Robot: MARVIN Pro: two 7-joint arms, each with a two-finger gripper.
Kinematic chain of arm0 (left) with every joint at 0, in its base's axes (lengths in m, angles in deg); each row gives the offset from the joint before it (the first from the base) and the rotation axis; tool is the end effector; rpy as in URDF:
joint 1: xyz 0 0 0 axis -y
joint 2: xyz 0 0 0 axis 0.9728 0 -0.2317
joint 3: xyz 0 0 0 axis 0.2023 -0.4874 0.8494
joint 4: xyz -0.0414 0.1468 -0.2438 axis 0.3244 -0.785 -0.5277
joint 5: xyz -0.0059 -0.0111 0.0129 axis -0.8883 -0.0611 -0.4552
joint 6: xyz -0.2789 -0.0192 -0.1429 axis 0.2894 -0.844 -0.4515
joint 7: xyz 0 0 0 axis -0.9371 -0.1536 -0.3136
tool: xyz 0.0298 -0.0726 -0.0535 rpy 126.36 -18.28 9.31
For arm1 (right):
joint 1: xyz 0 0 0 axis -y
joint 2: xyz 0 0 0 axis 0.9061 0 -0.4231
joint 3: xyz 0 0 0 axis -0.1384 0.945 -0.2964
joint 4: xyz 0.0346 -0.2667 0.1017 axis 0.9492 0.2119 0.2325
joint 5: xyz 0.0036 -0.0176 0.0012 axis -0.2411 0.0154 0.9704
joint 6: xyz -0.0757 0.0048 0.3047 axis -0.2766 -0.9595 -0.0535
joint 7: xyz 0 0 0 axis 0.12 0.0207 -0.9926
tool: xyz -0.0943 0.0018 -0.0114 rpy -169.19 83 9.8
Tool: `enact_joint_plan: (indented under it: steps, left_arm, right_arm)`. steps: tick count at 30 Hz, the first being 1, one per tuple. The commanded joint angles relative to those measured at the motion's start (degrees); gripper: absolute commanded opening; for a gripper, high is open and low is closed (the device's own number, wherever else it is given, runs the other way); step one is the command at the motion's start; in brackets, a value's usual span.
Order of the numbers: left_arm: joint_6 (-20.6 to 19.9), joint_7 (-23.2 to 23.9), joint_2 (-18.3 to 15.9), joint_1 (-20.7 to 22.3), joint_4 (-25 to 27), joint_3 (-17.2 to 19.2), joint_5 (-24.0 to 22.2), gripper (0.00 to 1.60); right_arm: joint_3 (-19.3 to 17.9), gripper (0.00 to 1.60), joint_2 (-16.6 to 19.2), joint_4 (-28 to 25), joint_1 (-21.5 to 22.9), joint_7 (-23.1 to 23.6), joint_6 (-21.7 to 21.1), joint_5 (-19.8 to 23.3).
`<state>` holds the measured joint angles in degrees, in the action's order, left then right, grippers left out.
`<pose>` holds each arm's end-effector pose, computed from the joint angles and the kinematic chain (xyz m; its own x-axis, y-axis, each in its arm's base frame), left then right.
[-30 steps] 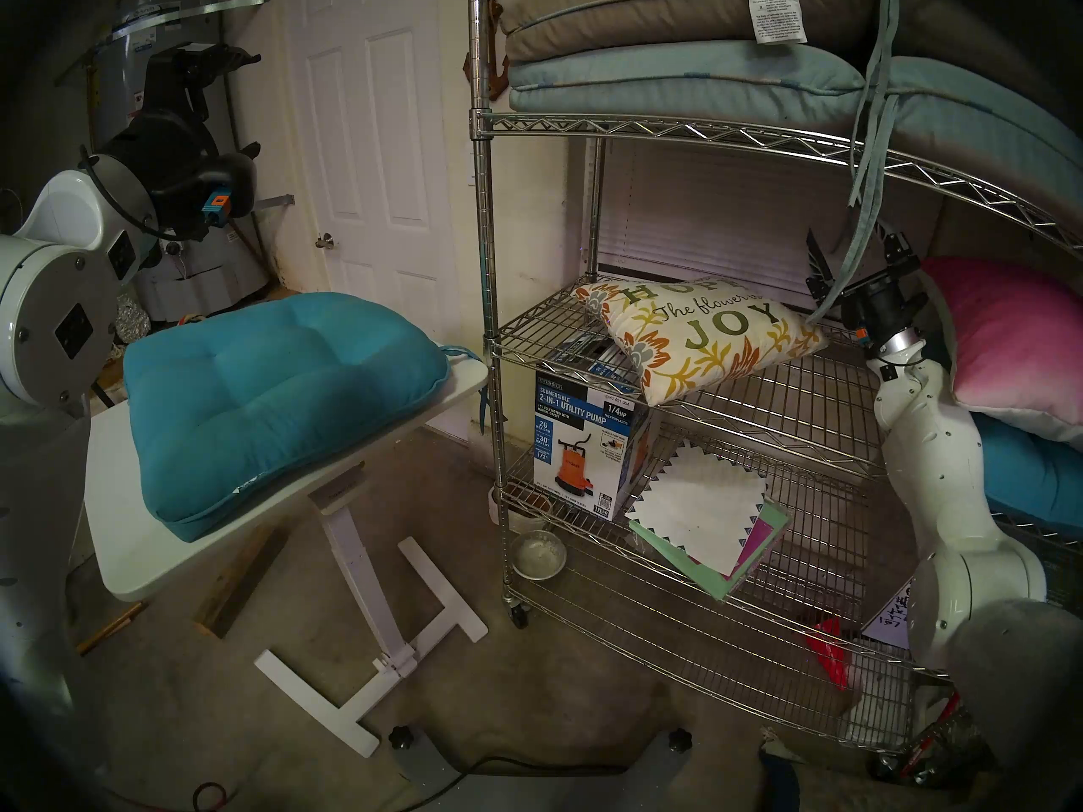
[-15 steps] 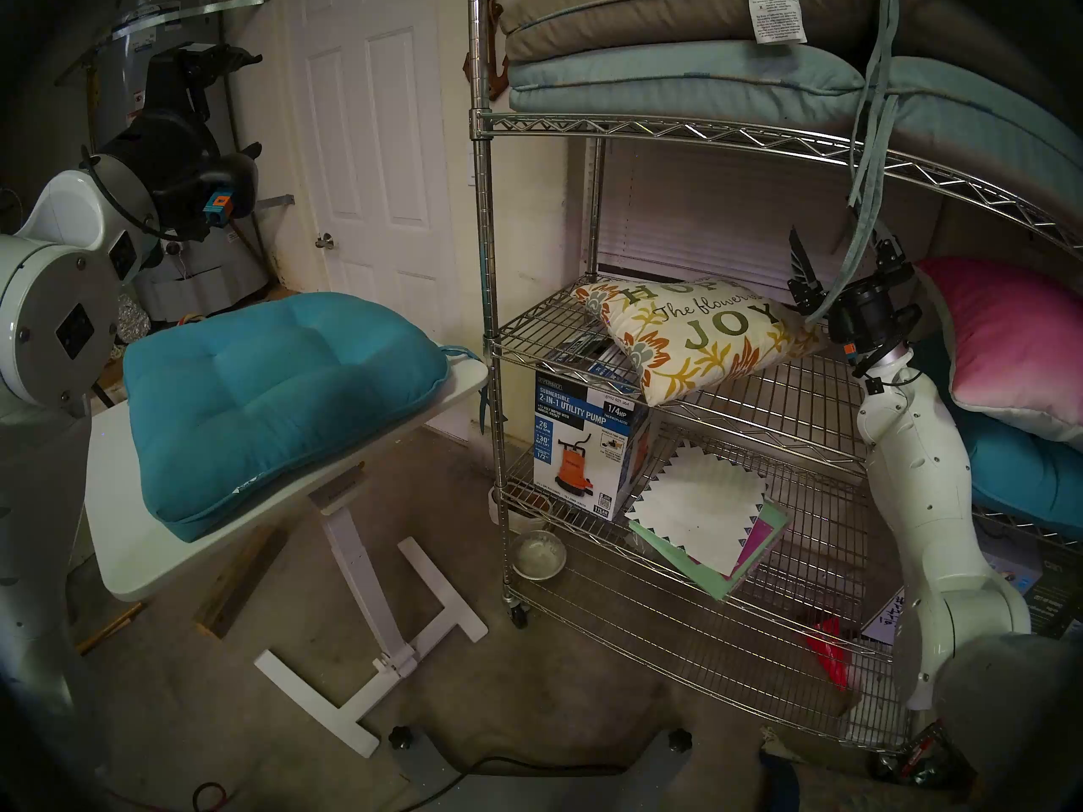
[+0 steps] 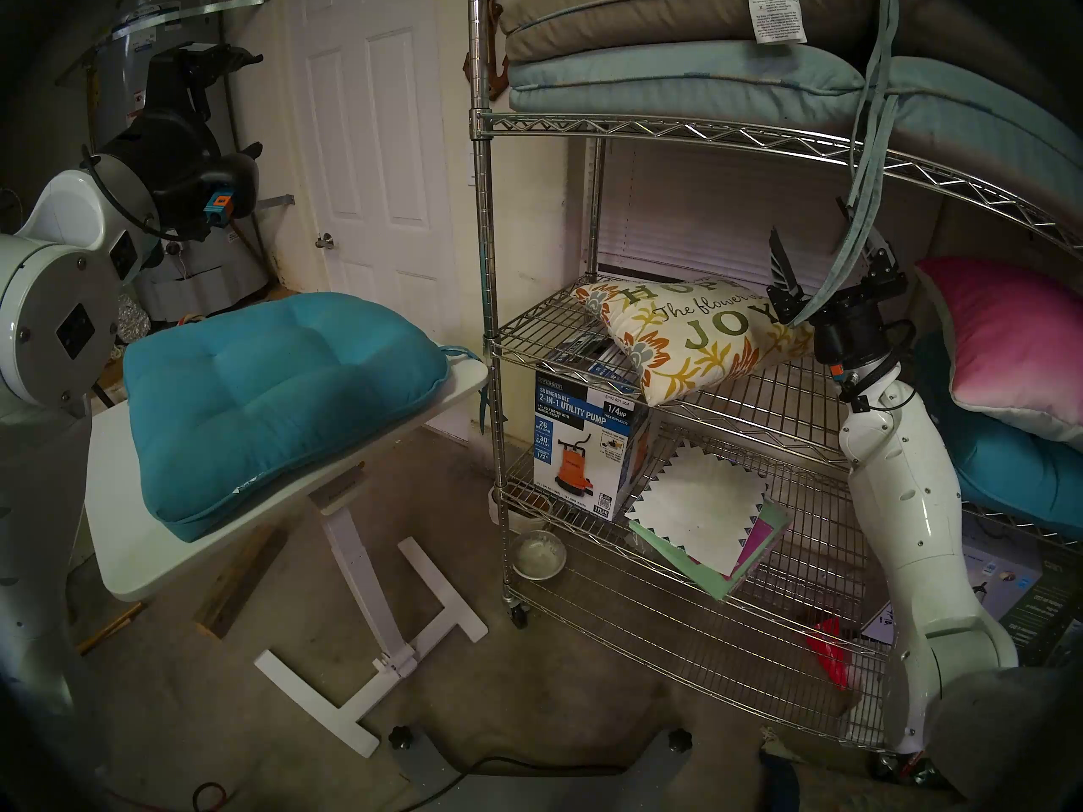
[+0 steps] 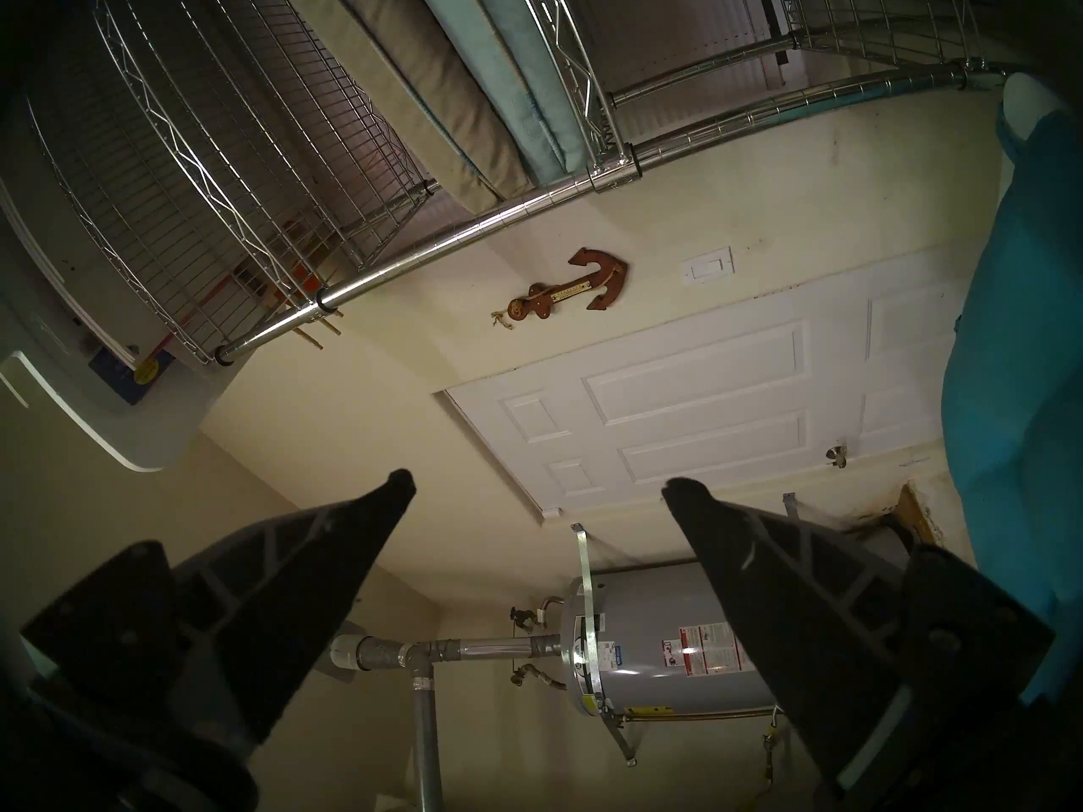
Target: Put cushion on the shelf
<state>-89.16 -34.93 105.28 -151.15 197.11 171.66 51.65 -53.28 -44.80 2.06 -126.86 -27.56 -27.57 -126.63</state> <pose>0.3038 0.0877 0.0985 0.0495 -0.9519 -0.3024 0.3156 0.3022 -0.8995 0.4688 -0.1411 -0.0777 -0.6825 0.7078 -0.1823 -0.6567 -0.4843 0.5781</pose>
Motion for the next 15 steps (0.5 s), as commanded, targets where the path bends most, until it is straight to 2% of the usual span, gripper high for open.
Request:
enact_joint_plan:
  steps: [1, 13, 15]
  left_arm:
    - [0.1, -0.2, -0.1, 0.5, 0.4, 0.2, 0.0, 1.6]
    - [0.1, -0.2, -0.1, 0.5, 0.4, 0.1, 0.0, 1.6]
    - [0.1, -0.2, -0.1, 0.5, 0.4, 0.1, 0.0, 1.6]
  right_arm:
    - [-0.3, 1.6, 0.3, -6.5, -3.7, -0.7, -0.1, 1.4]
    - [0.0, 1.6, 1.1, -15.6, -10.5, -0.2, -0.1, 2.2]
    - [-0.1, 1.6, 1.7, -18.6, -12.6, 0.1, -0.1, 2.4]
